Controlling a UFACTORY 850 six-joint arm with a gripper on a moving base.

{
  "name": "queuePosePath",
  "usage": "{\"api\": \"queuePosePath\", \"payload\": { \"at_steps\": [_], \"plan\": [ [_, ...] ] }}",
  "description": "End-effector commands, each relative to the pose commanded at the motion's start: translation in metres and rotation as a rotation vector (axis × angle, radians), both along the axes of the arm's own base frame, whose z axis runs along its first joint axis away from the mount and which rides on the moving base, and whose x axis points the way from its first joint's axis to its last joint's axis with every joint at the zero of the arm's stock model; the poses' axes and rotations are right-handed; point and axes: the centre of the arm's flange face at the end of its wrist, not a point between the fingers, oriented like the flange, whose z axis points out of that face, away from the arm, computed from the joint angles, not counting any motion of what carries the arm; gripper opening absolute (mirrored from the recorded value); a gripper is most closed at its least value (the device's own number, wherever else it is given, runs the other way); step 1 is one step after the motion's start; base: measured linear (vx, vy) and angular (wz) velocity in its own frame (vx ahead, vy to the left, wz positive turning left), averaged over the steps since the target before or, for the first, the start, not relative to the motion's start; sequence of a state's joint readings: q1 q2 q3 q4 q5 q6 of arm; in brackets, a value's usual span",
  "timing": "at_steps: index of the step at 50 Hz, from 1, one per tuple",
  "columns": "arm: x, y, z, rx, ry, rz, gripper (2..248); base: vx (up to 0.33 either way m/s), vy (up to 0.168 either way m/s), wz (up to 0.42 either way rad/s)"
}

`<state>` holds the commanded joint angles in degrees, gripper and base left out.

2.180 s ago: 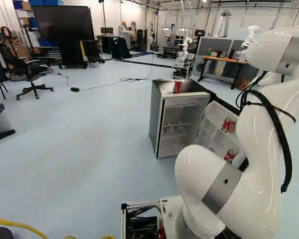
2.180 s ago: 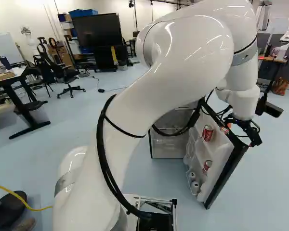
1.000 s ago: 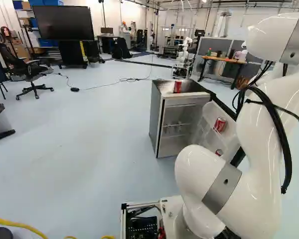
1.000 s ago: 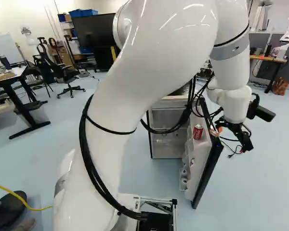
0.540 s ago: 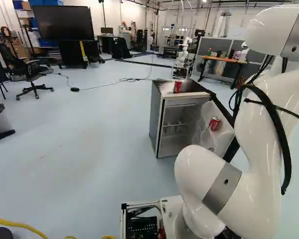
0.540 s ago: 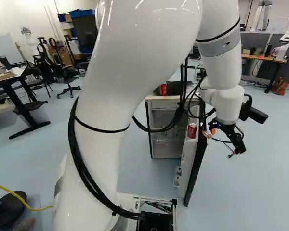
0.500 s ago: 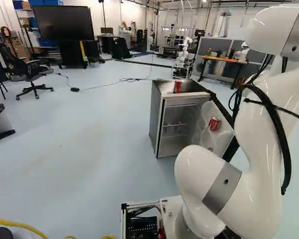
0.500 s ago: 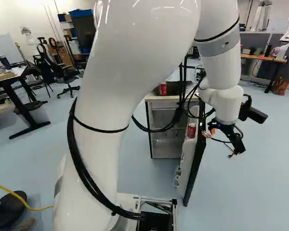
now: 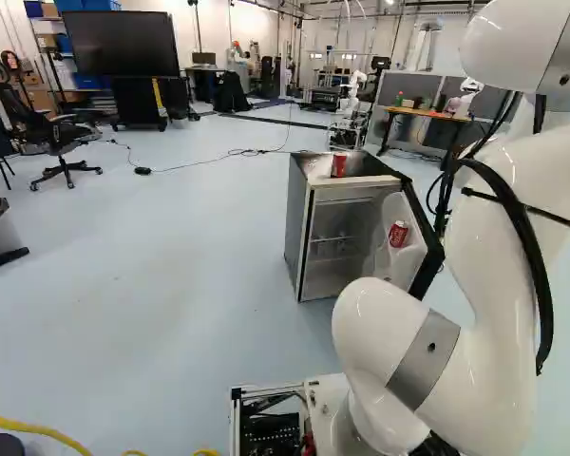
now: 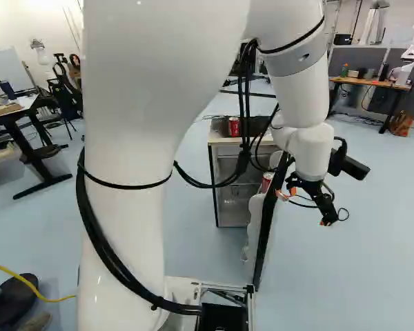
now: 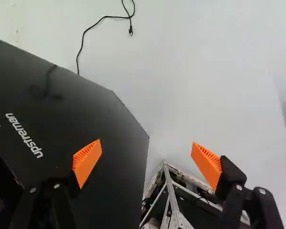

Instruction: Grab a drink from the fridge

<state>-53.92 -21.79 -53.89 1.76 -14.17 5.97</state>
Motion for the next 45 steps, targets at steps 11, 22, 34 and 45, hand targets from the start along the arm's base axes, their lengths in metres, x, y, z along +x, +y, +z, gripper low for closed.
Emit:
{"api": "queuePosePath", "payload": {
  "at_steps": [11, 22, 34, 45],
  "plan": [
    [-0.007, 0.020, 0.000, 0.012, 0.009, 0.013, 247, 0.000, 0.000, 0.000],
    [-0.010, 0.041, 0.001, 0.017, 0.013, 0.032, 247, 0.000, 0.000, 0.000],
    [-0.008, 0.062, 0.001, 0.008, 0.011, 0.068, 247, 0.000, 0.000, 0.000],
    [-0.005, 0.080, 0.002, -0.004, 0.007, 0.107, 247, 0.000, 0.000, 0.000]
  ]
}}
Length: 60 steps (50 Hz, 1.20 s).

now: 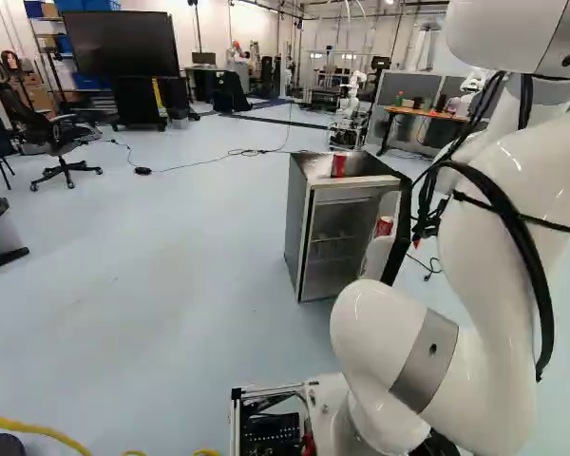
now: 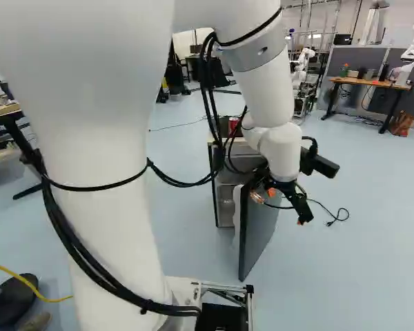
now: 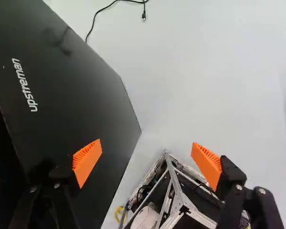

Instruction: Grab a drink from the fridge

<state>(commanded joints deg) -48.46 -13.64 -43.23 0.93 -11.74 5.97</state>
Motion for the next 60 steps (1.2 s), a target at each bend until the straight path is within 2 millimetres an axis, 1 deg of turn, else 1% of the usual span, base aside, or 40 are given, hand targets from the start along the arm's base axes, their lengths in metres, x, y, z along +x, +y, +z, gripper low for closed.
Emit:
{"api": "queuePosePath", "payload": {
  "at_steps": [41, 60],
  "plan": [
    [0.016, 0.069, 0.002, -0.048, -0.029, 0.162, 247, 0.000, 0.000, 0.000],
    [0.032, 0.097, 0.003, -0.075, -0.053, 0.249, 247, 0.000, 0.000, 0.000]
  ]
}}
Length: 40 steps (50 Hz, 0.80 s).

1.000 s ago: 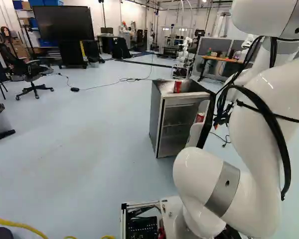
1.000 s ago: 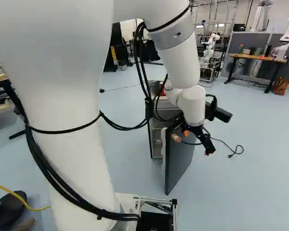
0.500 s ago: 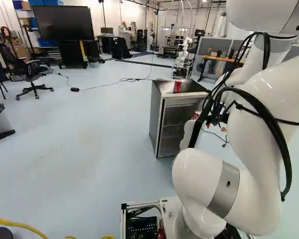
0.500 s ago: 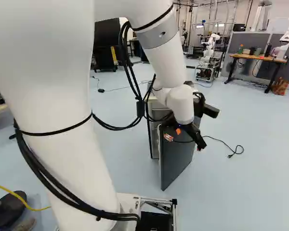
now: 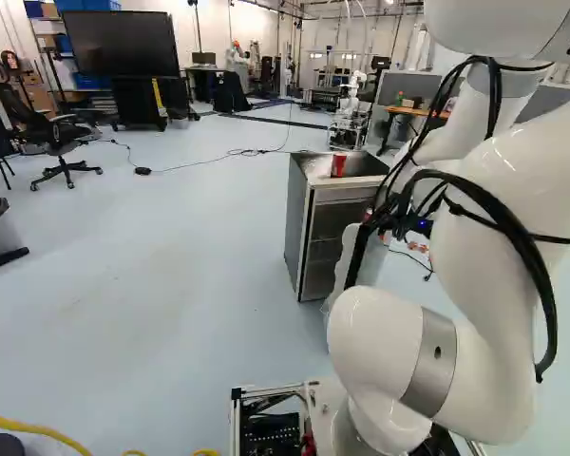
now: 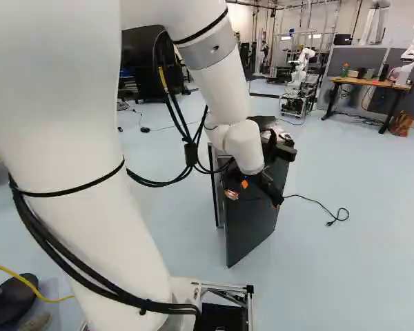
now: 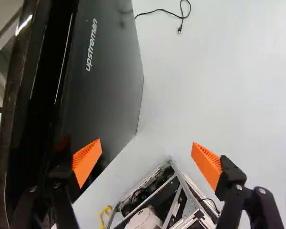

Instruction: Grab a drink from the fridge

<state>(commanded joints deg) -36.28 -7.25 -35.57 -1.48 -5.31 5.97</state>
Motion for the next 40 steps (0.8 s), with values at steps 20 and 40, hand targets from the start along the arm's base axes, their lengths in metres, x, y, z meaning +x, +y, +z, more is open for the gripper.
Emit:
{"api": "queuePosePath", "payload": {
  "at_steps": [20, 40],
  "plan": [
    [0.025, 0.021, 0.003, -0.043, -0.056, 0.089, 247, 0.000, 0.000, 0.000],
    [0.047, 0.030, 0.006, -0.088, -0.122, 0.143, 247, 0.000, 0.000, 0.000]
  ]
}}
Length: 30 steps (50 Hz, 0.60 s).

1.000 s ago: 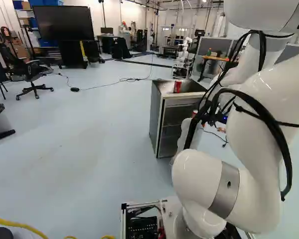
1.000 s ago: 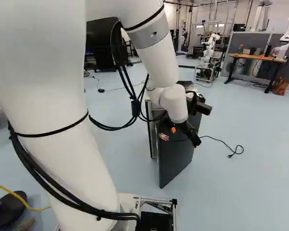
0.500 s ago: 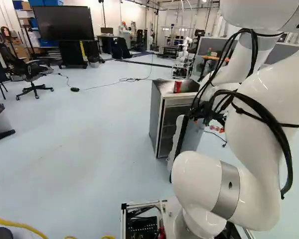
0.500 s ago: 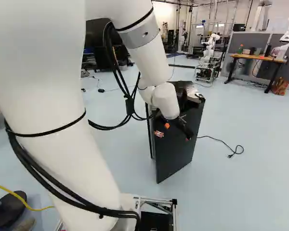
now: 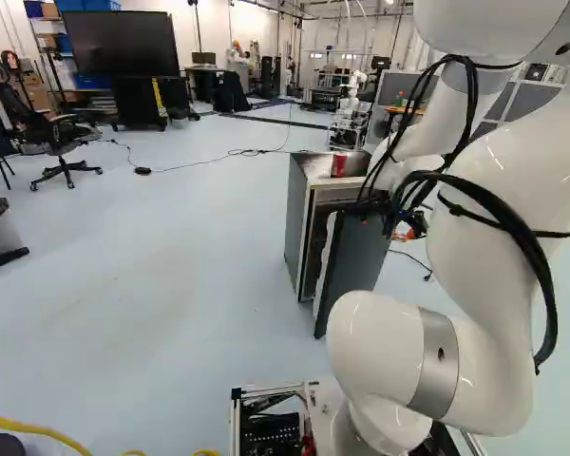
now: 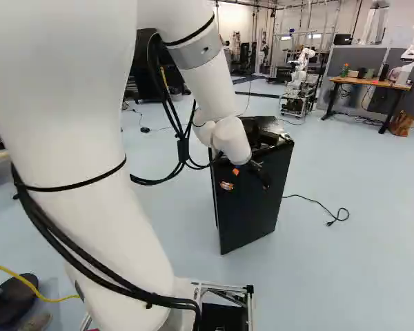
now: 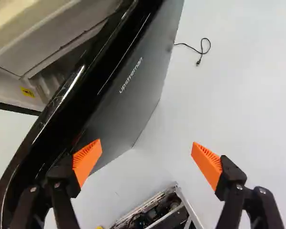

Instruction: Grab a drink from the fridge

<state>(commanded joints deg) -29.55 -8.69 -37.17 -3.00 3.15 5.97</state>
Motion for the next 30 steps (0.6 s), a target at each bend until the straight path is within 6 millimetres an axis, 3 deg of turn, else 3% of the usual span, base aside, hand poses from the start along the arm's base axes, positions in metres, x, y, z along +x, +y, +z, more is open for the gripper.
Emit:
{"api": "queuePosePath", "payload": {
  "at_steps": [30],
  "plan": [
    [0.019, -0.009, -0.028, -0.018, -0.034, 0.012, 247, 0.000, 0.000, 0.000]
  ]
}}
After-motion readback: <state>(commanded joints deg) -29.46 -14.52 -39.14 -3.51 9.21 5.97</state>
